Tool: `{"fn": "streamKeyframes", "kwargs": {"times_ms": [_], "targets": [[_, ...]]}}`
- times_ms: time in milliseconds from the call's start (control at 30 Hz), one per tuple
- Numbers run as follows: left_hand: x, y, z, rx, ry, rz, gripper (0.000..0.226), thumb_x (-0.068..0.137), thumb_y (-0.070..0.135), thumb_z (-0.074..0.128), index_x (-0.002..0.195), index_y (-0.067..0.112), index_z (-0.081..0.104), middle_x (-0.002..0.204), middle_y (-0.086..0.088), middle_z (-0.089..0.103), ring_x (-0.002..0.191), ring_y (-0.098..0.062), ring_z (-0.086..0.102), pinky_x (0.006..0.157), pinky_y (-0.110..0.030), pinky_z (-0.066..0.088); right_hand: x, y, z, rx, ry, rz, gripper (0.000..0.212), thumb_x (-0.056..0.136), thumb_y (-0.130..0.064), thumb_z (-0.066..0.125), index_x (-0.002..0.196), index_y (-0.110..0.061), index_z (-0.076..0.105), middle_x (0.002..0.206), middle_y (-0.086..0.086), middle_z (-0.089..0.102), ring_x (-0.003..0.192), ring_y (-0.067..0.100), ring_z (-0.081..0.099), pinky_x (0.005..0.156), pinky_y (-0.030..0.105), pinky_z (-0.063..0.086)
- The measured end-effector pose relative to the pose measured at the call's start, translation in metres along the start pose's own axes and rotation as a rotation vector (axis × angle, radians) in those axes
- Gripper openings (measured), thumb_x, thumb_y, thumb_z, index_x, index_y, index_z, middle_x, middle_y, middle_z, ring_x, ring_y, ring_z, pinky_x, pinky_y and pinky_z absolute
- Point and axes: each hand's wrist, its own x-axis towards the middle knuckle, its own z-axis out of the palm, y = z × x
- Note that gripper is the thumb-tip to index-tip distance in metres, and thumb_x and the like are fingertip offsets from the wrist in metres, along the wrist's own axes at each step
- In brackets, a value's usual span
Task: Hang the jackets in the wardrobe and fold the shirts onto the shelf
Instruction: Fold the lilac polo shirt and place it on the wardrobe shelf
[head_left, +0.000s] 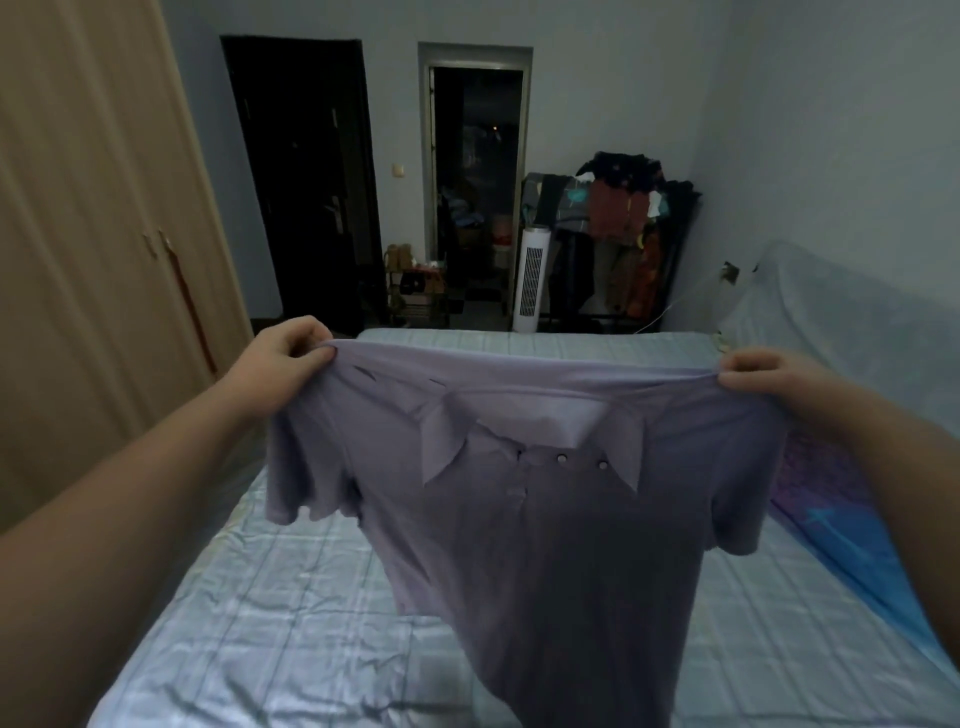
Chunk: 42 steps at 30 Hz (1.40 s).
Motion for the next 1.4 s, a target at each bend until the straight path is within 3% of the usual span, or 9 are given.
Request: {"fn": "streamKeyframes", "kwargs": {"times_ms": [33,167,300,500,667,867,1033,1233,1400], "targets": [[-0.005,0.002,0.000,-0.028,0.013,0.014,0.005,0.094,0.011,0.062,0.089,0.011,0.063,0.086,-0.012,0.063,0.078,-0.016,0.054,0.072,-0.029,0.042,0.001,0.004,0.001,-0.063,0.058,-0.051,0.028,0.072,-0.044,0.082,0.074,-0.018,0.073,0.072,-0.006,0.067,0.067,0.005,0.062,0.059,0.011,0.049],[-0.023,0.002,-0.003,-0.151,0.041,0.105,0.012,0.089,0.016,0.061,0.087,0.004,0.060,0.081,-0.017,0.059,0.075,-0.015,0.051,0.069,-0.026,0.041,-0.002,0.011,0.014,-0.154,0.298,-0.268,0.023,0.093,-0.009,0.064,0.073,-0.019,0.068,0.061,-0.018,0.063,0.059,-0.004,0.054,0.056,0.006,0.041],[-0.024,-0.007,0.003,-0.175,0.053,0.116,0.008,0.084,0.020,0.056,0.082,0.013,0.059,0.076,-0.011,0.058,0.072,-0.013,0.050,0.065,-0.025,0.039,-0.003,0.016,0.027,-0.355,0.396,-0.386,0.004,0.090,-0.016,0.068,0.086,-0.015,0.067,0.069,-0.032,0.061,0.066,-0.012,0.054,0.063,0.003,0.035],[0.014,-0.044,0.064,0.117,-0.012,0.067,0.008,0.094,0.023,0.056,0.087,0.021,0.055,0.078,0.004,0.059,0.076,-0.020,0.056,0.072,-0.035,0.044,0.046,0.061,0.021,-0.667,0.401,-0.307,0.029,0.090,-0.046,0.044,0.086,-0.023,0.060,0.079,0.004,0.063,0.079,0.028,0.060,0.070,0.038,0.045],[0.063,-0.092,0.150,0.305,-0.126,0.000,0.010,0.100,0.025,0.049,0.093,0.019,0.053,0.088,-0.006,0.060,0.080,-0.028,0.055,0.073,-0.042,0.045,0.122,0.129,0.029,-0.886,0.358,-0.157,0.026,0.101,-0.038,0.045,0.089,-0.018,0.056,0.095,0.018,0.066,0.087,0.037,0.062,0.066,0.035,0.035],[0.128,-0.209,0.288,0.318,-0.250,-0.169,0.014,0.100,0.020,0.050,0.090,0.011,0.053,0.085,-0.013,0.057,0.078,-0.027,0.052,0.068,-0.035,0.034,0.259,0.251,0.067,-0.967,0.262,0.001,0.032,0.101,-0.042,0.043,0.092,-0.014,0.055,0.099,0.023,0.066,0.090,0.043,0.064,0.070,0.041,0.044],[0.176,-0.340,0.431,0.309,-0.296,-0.281,0.016,0.100,0.016,0.049,0.089,0.006,0.053,0.081,-0.012,0.054,0.075,-0.026,0.048,0.066,-0.033,0.031,0.387,0.417,0.115,-0.975,0.189,0.065,0.034,0.102,-0.045,0.039,0.085,-0.017,0.049,0.090,0.020,0.065,0.083,0.041,0.063,0.063,0.037,0.036],[0.236,-0.485,0.581,0.377,-0.309,-0.271,0.017,0.099,0.014,0.051,0.085,0.004,0.053,0.080,-0.019,0.055,0.075,-0.034,0.051,0.066,-0.036,0.034,0.513,0.594,0.171,-0.977,0.132,0.163,0.040,0.101,-0.049,0.034,0.082,-0.015,0.046,0.085,0.017,0.062,0.078,0.039,0.061,0.062,0.037,0.036],[0.265,-0.563,0.661,0.519,-0.379,-0.196,0.027,0.098,0.031,0.040,0.087,0.010,0.053,0.084,-0.022,0.058,0.078,-0.042,0.055,0.068,-0.045,0.044,0.568,0.687,0.208,-0.982,0.161,0.191,0.037,0.098,-0.051,0.033,0.081,-0.020,0.040,0.081,0.012,0.058,0.077,0.040,0.060,0.064,0.040,0.045]]}}
